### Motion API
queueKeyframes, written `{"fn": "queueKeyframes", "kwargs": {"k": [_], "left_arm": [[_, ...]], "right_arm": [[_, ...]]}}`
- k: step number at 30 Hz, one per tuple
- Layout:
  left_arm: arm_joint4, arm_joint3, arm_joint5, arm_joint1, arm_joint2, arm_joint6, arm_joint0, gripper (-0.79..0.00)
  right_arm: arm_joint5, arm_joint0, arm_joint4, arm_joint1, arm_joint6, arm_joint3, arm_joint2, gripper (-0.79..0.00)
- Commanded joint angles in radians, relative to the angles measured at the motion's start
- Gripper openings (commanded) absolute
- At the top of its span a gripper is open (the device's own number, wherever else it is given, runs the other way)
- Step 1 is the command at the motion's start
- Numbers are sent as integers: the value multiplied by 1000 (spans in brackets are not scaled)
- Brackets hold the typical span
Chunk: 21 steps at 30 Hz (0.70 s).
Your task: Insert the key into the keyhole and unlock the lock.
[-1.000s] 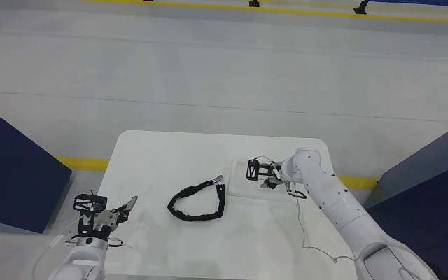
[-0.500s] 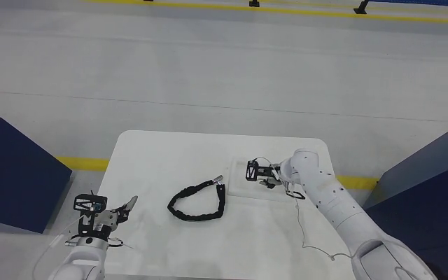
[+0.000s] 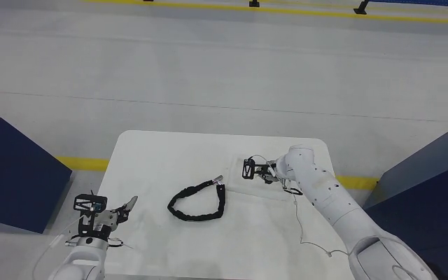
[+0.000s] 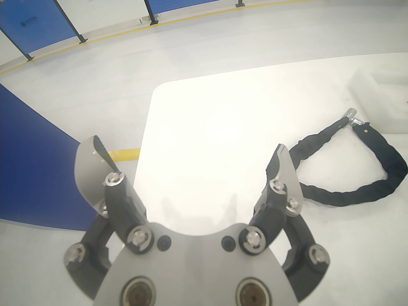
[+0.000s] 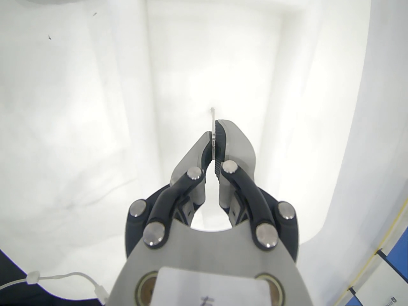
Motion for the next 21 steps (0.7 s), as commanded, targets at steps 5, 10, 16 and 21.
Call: {"fn": "queueKeyframes", "kwargs": {"k": [5, 10, 16, 21], "left_arm": [[0, 0, 0, 0, 0, 0, 0, 0], [0, 0, 0, 0, 0, 0, 0, 0], [0, 0, 0, 0, 0, 0, 0, 0], [0, 0, 0, 0, 0, 0, 0, 0]], "right_arm": [[-36, -11, -9, 9, 96, -86, 12, -785], [-54, -33, 19, 33, 132, -169, 72, -785], [-119, -148, 221, 105, 98, -308, 302, -785], [-127, -341, 503, 171, 126, -466, 514, -785]]}}
